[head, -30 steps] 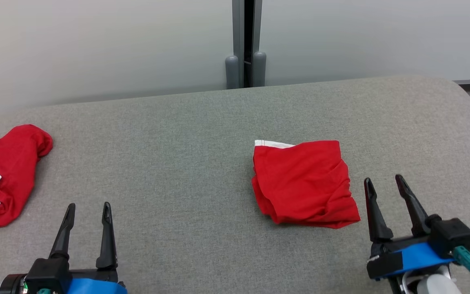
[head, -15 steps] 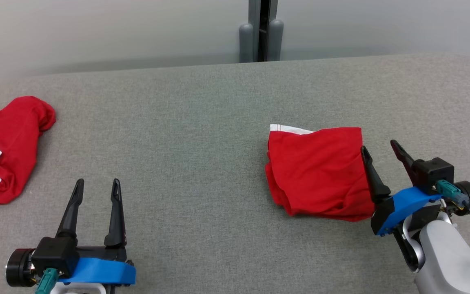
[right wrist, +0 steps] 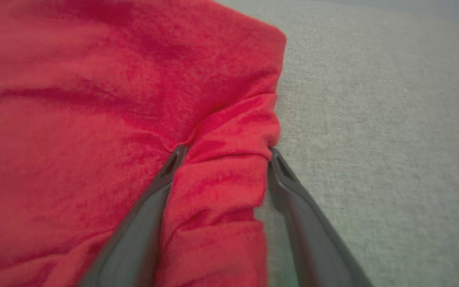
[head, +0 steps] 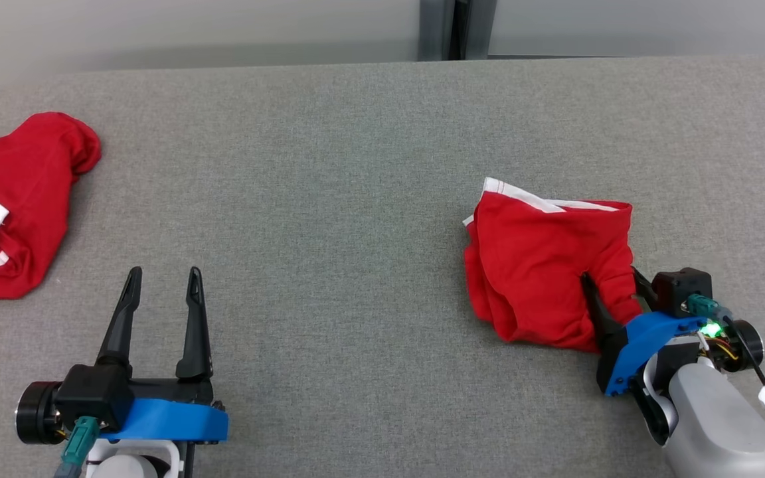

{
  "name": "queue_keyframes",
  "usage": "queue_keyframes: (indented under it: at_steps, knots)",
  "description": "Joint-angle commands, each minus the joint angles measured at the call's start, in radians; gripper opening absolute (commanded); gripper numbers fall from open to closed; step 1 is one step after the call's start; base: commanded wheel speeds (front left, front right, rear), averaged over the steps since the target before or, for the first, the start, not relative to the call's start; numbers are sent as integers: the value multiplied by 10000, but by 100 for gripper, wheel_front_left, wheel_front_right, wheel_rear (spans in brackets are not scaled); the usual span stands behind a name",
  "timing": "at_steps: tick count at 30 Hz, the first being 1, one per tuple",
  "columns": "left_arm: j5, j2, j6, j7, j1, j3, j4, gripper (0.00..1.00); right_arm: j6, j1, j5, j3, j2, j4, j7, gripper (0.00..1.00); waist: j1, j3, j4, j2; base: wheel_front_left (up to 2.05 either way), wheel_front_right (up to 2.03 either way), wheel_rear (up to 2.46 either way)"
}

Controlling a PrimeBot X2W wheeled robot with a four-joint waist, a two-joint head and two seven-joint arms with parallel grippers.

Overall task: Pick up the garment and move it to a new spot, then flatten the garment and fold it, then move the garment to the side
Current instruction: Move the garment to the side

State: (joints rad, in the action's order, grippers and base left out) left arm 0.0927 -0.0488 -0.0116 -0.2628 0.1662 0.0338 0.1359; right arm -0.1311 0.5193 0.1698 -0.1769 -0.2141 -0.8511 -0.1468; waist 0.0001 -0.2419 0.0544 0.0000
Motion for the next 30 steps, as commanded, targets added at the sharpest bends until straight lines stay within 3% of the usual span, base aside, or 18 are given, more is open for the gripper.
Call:
queue_keyframes:
  at_steps: [1, 2, 5, 12, 23, 30]
  knots:
    - [27, -34, 29, -29, 127, 12, 15, 100, 6, 63, 155, -219, 141, -409, 45, 100, -1, -35, 30, 0, 0, 0, 0]
    - [37, -34, 46, -29, 142, 20, 17, 100, 6, 107, 249, -324, 181, -561, 33, 100, -1, -44, 31, 0, 0, 0, 0]
    - [60, -34, 102, -29, 121, -24, 15, 100, 4, 271, 614, -525, 197, -864, -66, 0, -1, -61, -25, 0, 0, 0, 0]
    - [71, -34, 44, -29, 169, -55, -77, 100, 16, 731, 977, -662, -266, -945, -777, 0, -1, -248, -621, 0, 0, 0, 0]
    - [-339, -112, -150, -29, 727, -172, -196, 100, 12, 1018, 1148, -414, -888, -474, -1155, 0, -1, -961, -2214, 0, 0, 0, 0]
    - [-472, -129, -231, -29, 1008, -178, -169, 100, 10, 946, 955, -58, -1110, 19, -1193, 0, -1, -1175, -2540, 0, 0, 0, 0]
